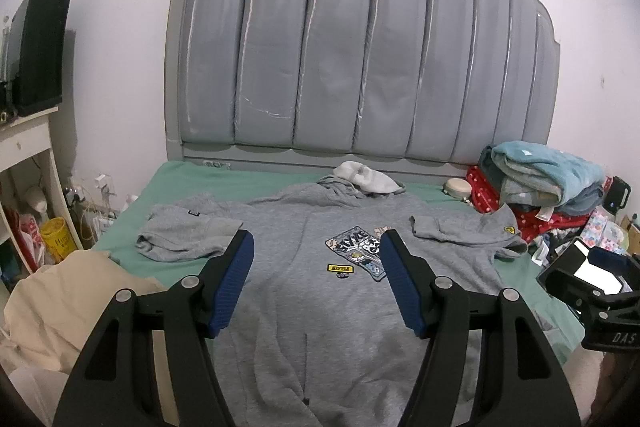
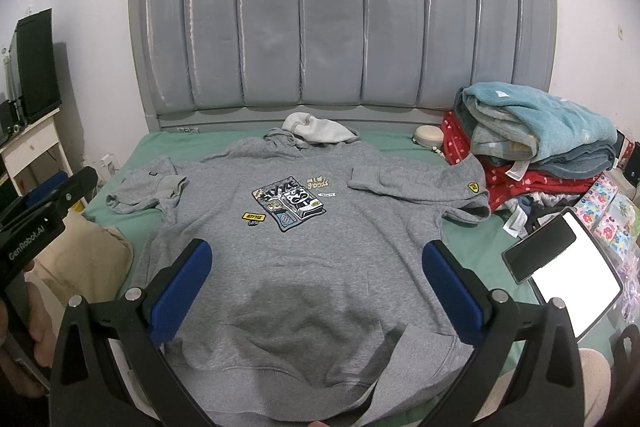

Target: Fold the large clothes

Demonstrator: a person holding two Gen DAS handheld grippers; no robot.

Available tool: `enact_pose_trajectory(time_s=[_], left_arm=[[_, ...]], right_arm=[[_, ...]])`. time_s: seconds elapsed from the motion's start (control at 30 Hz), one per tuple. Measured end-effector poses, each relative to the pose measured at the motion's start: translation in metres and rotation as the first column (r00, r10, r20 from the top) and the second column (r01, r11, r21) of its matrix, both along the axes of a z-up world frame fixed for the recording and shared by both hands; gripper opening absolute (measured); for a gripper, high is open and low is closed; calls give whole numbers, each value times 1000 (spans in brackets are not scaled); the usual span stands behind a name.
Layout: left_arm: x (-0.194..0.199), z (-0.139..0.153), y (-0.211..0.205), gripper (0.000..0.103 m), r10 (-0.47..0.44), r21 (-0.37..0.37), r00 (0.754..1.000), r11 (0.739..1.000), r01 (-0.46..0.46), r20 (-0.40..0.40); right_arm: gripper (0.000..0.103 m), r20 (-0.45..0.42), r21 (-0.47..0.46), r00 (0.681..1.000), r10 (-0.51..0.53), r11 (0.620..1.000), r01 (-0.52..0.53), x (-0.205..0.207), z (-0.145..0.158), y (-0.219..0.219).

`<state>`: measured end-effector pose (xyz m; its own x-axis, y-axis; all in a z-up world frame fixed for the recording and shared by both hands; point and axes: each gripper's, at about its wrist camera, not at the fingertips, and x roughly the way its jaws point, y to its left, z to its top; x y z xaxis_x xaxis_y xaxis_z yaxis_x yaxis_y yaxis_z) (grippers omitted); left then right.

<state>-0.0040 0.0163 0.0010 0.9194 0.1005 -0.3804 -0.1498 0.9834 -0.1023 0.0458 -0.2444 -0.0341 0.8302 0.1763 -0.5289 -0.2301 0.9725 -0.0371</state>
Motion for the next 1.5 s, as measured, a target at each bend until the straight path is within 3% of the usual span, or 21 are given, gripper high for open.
enact_pose_trajectory(time_s=[0.8, 1.13, 1.5], left_arm=[[1, -1, 1, 69, 0, 4, 1000, 1000, 1, -16], [19, -11, -1, 69, -23, -1, 996, 1000, 23, -89], [65, -35, -7, 69, -4, -11, 974, 1000, 2, -225]], right_arm=[[103, -11, 5, 1000, -2, 1000, 2, 6, -6, -5], [103, -48, 9, 999, -17, 1000, 18, 28, -19, -16], [103, -80, -4, 997, -11, 1000, 11, 61, -39, -20]])
